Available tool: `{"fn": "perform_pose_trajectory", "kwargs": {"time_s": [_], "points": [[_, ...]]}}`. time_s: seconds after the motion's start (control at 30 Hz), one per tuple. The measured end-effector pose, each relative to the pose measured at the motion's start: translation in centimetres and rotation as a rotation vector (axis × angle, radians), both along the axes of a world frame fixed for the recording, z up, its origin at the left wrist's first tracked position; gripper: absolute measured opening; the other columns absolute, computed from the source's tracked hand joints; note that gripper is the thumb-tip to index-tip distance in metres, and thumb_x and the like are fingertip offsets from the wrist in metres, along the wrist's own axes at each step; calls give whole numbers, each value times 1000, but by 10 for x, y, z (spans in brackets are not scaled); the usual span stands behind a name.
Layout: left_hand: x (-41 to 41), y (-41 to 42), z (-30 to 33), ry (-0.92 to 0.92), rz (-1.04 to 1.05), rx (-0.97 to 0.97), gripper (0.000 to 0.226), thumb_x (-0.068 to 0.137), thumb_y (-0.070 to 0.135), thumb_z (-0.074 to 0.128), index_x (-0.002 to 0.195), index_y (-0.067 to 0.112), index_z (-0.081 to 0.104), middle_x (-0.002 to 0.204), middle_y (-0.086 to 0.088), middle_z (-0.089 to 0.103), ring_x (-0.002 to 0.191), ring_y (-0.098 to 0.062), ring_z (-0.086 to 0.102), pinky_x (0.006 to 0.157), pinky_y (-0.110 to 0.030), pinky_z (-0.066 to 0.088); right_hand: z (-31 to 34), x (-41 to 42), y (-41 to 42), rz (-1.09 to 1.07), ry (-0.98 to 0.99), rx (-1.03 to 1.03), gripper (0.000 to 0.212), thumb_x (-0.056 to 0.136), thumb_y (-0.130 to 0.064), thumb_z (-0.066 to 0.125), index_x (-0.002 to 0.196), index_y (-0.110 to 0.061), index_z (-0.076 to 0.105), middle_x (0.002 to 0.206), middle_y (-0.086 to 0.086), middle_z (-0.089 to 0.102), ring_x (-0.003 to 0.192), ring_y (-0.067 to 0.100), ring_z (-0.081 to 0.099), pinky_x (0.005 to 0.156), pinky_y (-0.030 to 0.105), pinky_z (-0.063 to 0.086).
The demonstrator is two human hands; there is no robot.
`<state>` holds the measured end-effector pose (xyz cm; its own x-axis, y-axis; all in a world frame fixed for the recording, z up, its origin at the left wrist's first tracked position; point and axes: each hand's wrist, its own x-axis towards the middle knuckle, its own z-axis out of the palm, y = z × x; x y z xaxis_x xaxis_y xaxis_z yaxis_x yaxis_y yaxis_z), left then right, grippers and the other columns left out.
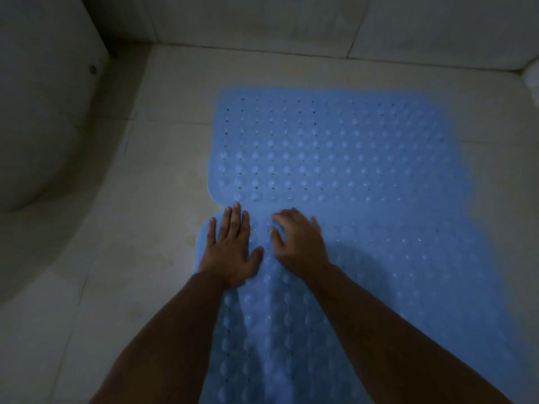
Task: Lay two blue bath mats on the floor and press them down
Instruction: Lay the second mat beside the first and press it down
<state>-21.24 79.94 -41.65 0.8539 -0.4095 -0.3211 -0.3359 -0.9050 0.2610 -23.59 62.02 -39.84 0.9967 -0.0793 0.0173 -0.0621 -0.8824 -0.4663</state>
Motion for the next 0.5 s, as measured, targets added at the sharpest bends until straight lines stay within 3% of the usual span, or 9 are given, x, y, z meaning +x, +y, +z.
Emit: {"fn": "perform_pose_trajectory", "kwargs": {"time_s": [0.07, 0.13, 0.2, 0.33, 0.5], "points": [[13, 8, 16, 119, 13, -79, 95, 82, 64, 4, 162, 14, 13, 171, -8, -2, 158, -24, -6, 127, -48, 0, 8, 5, 16, 109, 204, -33, 51, 95, -36, 38, 140, -18, 53, 150, 5, 49, 146, 24, 35, 119, 56, 25], [19, 18, 29, -28, 55, -118, 85, 85, 51, 11, 155, 11, 37, 165, -10, 31, 156, -28, 18, 125, -46, 21, 7, 4, 33, 156, 356, -96, 57, 101, -35, 34, 155, -15, 30, 166, 8, 20, 155, 24, 10, 124, 53, 10], [14, 24, 33, -179, 119, -108, 71, 90, 39, 20, 147, 12, 50, 155, -9, 49, 152, -32, 29, 120, -50, 33, -3, -6, 45, 150, 362, -142, 64, 103, -40, 30, 159, -12, 16, 169, 11, -1, 156, 26, -4, 124, 54, 0], [-3, 22, 22, -222, 169, -92, 63, 93, 37, 27, 147, 15, 51, 154, -9, 49, 153, -35, 25, 118, -54, 34, -25, -25, 53, 102, 212, -256, 75, 101, -54, 21, 159, -8, 13, 168, 14, -6, 156, 27, -8, 124, 56, 0], [-6, 24, 1, -321, 247, -131, 54, 99, 32, 35, 149, 16, 46, 159, -10, 40, 156, -35, 15, 121, -56, 26, -33, -27, 52, 101, 93, -262, 81, 99, -62, 25, 159, -7, 16, 168, 16, -1, 156, 27, -5, 123, 57, 4]]}}
